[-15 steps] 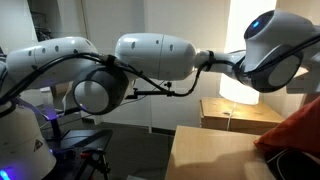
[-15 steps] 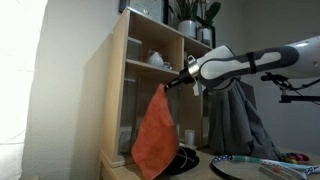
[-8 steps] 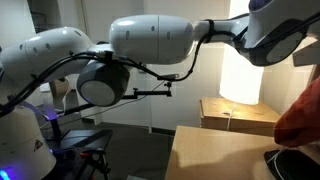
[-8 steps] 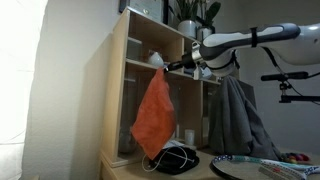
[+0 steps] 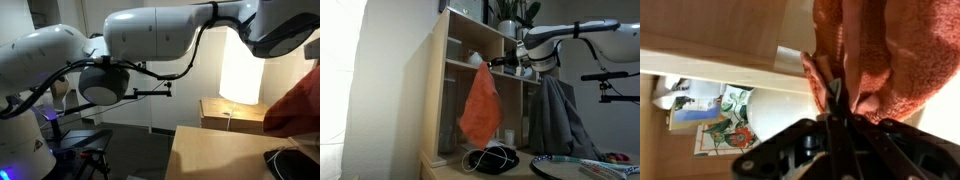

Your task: Move the tennis rack slightly to the right. Pick up the orange towel from the top compartment and put it on the table.

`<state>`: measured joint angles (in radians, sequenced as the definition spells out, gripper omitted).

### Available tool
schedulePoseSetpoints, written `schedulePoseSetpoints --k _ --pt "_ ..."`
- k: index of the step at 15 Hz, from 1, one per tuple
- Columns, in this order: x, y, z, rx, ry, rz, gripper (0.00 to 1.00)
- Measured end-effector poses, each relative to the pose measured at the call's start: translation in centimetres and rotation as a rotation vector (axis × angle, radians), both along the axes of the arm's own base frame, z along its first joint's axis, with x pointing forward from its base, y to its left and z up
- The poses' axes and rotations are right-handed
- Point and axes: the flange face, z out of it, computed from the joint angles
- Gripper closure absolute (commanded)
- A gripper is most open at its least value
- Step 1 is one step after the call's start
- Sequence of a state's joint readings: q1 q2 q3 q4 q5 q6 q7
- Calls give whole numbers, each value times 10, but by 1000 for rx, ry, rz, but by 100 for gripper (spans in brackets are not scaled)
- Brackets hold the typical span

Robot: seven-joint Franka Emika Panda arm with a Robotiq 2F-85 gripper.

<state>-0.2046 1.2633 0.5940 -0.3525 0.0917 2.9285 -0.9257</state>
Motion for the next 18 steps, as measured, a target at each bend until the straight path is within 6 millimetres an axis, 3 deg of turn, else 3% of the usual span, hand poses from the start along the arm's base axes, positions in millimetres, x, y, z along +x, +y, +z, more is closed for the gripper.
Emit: schedulePoseSetpoints --k 4,7,18 --pt "0 -1 0 0 -19 25 98" --pt "3 2 -10 -31 -9 38 98" --pt "13 -11 -91 -269 152 21 98"
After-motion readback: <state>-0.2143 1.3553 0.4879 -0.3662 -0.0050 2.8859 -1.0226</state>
